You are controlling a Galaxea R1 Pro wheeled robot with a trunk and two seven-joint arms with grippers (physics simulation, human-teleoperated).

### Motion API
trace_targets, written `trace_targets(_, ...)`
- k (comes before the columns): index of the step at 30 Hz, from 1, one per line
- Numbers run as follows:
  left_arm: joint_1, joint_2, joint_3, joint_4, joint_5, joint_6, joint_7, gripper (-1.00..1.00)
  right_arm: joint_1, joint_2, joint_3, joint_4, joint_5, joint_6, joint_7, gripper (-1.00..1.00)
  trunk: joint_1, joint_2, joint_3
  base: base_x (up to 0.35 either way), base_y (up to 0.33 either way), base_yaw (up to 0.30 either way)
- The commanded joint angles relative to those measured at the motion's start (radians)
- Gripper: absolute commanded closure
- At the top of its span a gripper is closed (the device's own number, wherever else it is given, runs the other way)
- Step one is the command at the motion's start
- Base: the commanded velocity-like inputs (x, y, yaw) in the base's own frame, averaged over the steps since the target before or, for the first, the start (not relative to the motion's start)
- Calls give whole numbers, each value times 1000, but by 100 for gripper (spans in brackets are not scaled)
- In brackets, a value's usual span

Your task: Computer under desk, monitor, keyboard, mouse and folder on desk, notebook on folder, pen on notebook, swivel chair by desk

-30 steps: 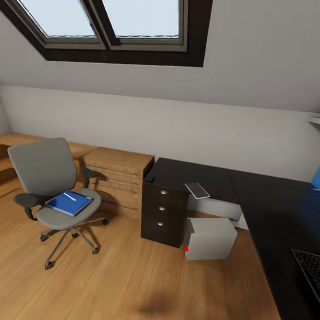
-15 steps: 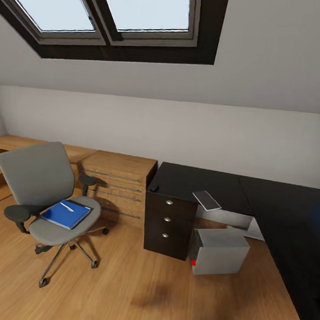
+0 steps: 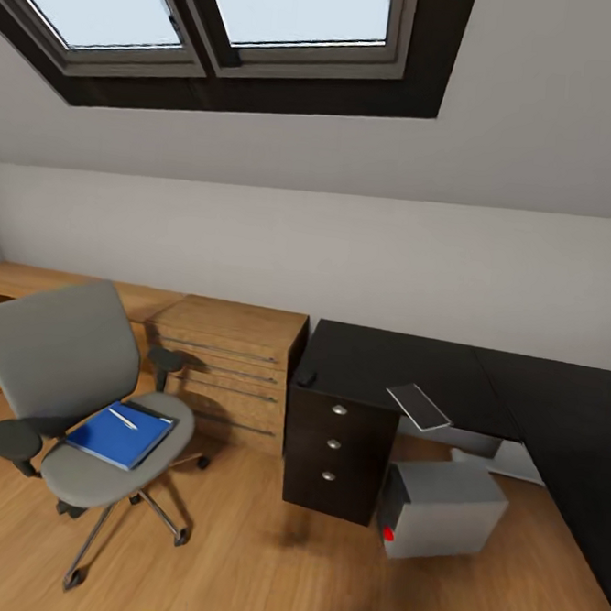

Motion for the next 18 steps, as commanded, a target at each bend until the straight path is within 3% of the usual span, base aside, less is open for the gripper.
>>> trace_targets(1,-1,3,-7,-70,11,0,7,-100,-1,0,8,-44,-8,5,-11,-100,1,-1,-1,334,155,0)
trace_targets(3,-1,5,-7,-166,10,16,8,-100,-6,-1,8,-134,-8,45,-33,-100,1,-1,-1,334,154,0)
trace_targets(5,-1,6,-6,-245,9,62,8,-100,-11,-2,8,-242,-6,134,-77,-100,1,-1,-1,334,146,0)
trace_targets(10,-1,7,3,-491,8,309,9,-100,-36,-2,8,-567,49,486,-214,-100,1,-1,-1,334,135,0)
trace_targets(12,-1,7,10,-555,8,366,9,-100,-51,-2,8,-636,70,573,-239,-100,1,-1,-1,334,130,0)
trace_targets(13,-1,5,22,-615,9,411,9,-100,-75,-1,7,-694,89,656,-256,-100,1,-1,-1,334,125,0)
trace_targets(16,-1,3,47,-717,10,480,9,-100,-152,5,7,-761,106,805,-274,-100,1,-1,-1,334,110,0)
trace_targets(18,-1,2,59,-805,11,545,9,-100,-260,16,2,-753,111,898,-281,-100,1,-1,-1,334,88,0)
